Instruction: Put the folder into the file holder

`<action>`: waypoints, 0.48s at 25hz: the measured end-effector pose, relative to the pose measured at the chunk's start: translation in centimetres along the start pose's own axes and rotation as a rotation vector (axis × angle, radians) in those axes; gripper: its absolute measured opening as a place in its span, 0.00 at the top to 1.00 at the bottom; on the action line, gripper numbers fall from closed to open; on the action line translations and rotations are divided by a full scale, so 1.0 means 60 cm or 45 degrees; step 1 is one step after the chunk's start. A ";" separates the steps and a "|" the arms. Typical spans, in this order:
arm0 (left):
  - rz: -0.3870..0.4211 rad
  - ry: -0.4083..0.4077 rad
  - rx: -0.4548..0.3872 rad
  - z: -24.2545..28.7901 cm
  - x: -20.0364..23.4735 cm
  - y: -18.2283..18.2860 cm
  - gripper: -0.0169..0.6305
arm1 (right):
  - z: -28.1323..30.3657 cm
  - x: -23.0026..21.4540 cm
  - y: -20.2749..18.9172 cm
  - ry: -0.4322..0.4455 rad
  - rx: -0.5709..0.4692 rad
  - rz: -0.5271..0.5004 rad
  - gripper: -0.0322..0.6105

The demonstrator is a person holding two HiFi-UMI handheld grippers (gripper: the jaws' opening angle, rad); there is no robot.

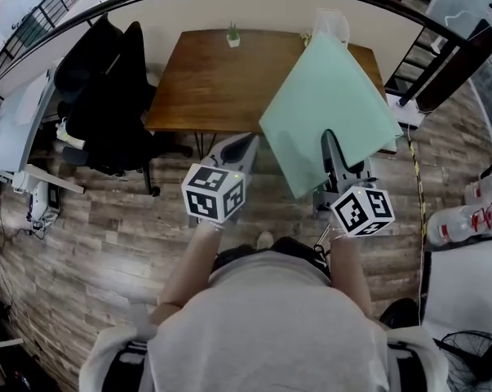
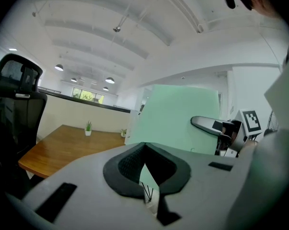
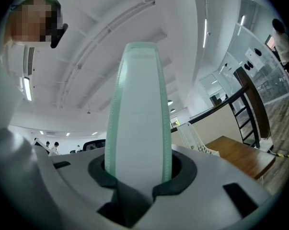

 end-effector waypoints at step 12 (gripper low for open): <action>-0.011 -0.033 0.085 0.089 -0.006 -0.011 0.96 | 0.029 -0.077 -0.014 -0.042 0.034 0.064 0.70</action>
Point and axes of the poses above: the fingertips, and each gripper's own axes: z forward along the fingers, x to its left, y out of its top, the point moved 1 cm from there along -z, backward along the fingers, and after that the axes turned 5 degrees about -z, right-handed, at the moved point
